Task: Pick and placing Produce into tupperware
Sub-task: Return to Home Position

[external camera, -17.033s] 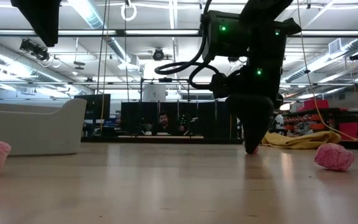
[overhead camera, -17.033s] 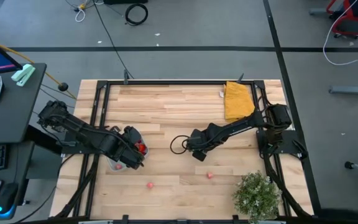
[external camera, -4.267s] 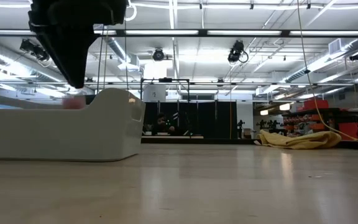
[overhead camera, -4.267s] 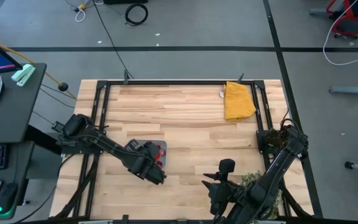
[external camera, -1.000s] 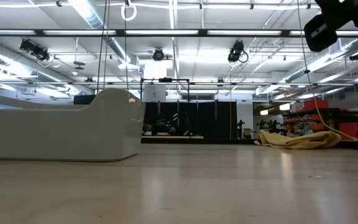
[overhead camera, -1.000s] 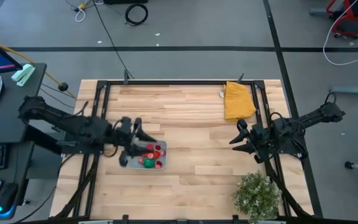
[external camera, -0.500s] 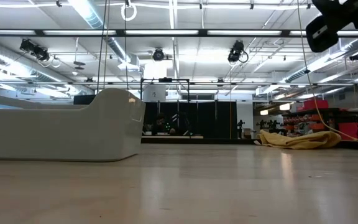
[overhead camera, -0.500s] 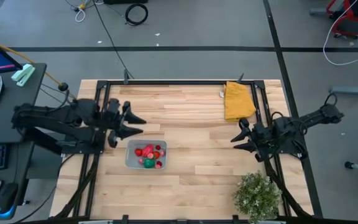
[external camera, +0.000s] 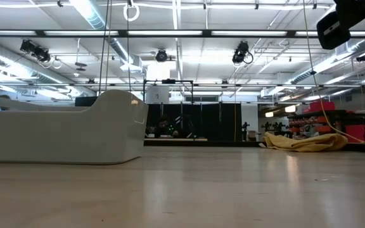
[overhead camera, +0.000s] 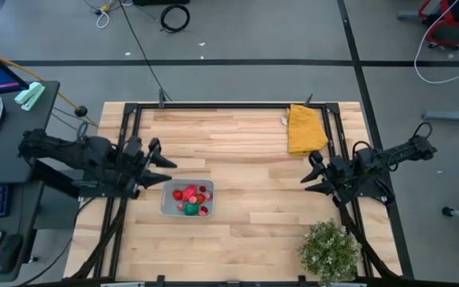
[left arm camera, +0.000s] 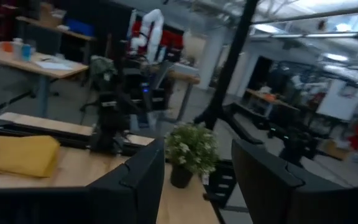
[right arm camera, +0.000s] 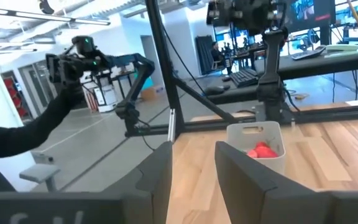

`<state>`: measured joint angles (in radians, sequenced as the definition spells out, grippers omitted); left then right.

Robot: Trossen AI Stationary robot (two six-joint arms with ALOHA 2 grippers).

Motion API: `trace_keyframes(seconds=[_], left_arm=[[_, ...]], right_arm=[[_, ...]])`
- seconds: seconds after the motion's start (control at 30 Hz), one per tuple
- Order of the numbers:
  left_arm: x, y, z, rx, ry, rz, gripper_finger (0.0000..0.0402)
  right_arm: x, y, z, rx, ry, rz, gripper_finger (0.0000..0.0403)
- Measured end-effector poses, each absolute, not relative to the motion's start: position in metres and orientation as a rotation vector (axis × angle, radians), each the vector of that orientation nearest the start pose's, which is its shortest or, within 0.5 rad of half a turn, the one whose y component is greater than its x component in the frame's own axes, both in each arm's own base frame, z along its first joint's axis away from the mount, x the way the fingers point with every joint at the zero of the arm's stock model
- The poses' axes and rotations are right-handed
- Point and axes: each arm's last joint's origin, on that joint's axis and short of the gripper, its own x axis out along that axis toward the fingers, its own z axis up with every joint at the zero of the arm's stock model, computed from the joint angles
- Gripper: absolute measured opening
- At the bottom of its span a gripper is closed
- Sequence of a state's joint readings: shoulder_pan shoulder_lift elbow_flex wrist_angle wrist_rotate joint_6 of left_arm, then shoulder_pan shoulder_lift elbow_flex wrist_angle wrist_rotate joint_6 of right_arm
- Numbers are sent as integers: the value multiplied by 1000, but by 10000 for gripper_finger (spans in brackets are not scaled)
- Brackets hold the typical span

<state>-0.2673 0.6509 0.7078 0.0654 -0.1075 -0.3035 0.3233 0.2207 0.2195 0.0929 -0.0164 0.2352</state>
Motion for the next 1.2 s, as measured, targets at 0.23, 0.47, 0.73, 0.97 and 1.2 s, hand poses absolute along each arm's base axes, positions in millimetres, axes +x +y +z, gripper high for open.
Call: trace_keyframes(seconds=[0.23,0.47,0.73,0.97,1.2], left_arm=[[126,-32,272,-367,-285,-209,190],[119,-31,216,-384,-221,-231,192],[112,-28,215,-333,-291,-223,195],[103,-23,220,-334,-347,-200,190],[103,-22,219,-326,-338,-192,197]], right_arm=[[98,33,230,247,-51,349,130],[98,33,229,215,-44,347,130],[87,31,234,205,-117,397,130],[73,26,230,256,-99,400,130],[74,26,228,225,-85,376,130]])
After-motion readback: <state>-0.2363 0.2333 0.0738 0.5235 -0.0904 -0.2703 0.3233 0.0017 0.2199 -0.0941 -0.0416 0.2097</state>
